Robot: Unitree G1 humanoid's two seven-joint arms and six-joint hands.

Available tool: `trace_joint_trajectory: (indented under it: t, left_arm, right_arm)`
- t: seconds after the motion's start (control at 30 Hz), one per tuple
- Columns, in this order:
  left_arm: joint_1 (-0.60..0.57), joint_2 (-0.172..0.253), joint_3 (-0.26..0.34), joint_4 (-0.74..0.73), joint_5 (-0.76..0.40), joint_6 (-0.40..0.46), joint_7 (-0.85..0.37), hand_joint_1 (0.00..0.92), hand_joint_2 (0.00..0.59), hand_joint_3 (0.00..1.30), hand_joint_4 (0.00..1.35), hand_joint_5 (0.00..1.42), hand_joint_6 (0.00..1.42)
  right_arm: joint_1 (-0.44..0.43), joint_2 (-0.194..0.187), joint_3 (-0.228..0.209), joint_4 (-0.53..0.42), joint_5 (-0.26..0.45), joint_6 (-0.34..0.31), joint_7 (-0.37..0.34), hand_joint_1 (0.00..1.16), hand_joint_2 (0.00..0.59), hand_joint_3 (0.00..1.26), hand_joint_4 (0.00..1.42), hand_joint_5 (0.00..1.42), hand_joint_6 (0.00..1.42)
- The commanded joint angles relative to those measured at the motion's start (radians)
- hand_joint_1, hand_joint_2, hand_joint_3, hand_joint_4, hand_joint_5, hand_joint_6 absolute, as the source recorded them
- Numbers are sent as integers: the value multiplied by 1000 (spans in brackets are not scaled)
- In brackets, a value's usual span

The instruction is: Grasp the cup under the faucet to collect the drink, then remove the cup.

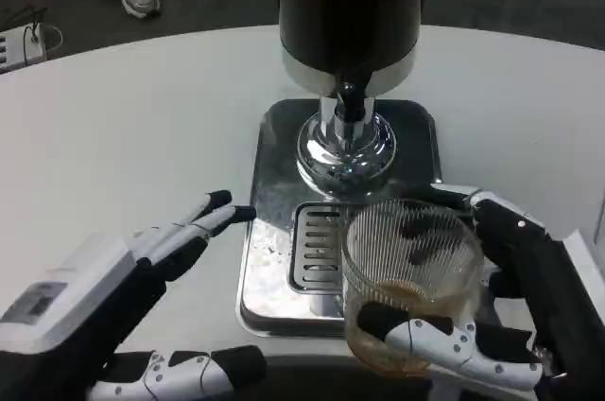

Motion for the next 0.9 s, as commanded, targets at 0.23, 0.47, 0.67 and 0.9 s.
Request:
trace_joint_trajectory:
  t: [0.23, 0.47, 0.67, 0.9]
  left_arm:
    - [82, -10, 9, -126, 37, 39, -40, 0, 75, 21, 0, 0, 97]
    - [106, -11, -23, -167, 68, 72, -83, 0, 74, 0, 0, 0, 50]
    - [112, -22, -30, -189, 85, 89, -96, 0, 71, 0, 0, 0, 38]
    - [116, -23, -31, -203, 87, 108, -109, 0, 69, 0, 0, 0, 31]
  right_arm:
    - [51, -45, -55, -100, 64, -33, 54, 925, 239, 892, 1115, 1303, 1418]
    - [62, -67, -88, -112, 88, -34, 69, 918, 237, 894, 1126, 1303, 1418]
    - [59, -76, -102, -113, 99, -35, 79, 915, 236, 897, 1128, 1303, 1418]
    - [41, -78, -105, -102, 106, -32, 84, 912, 236, 906, 1129, 1311, 1416]
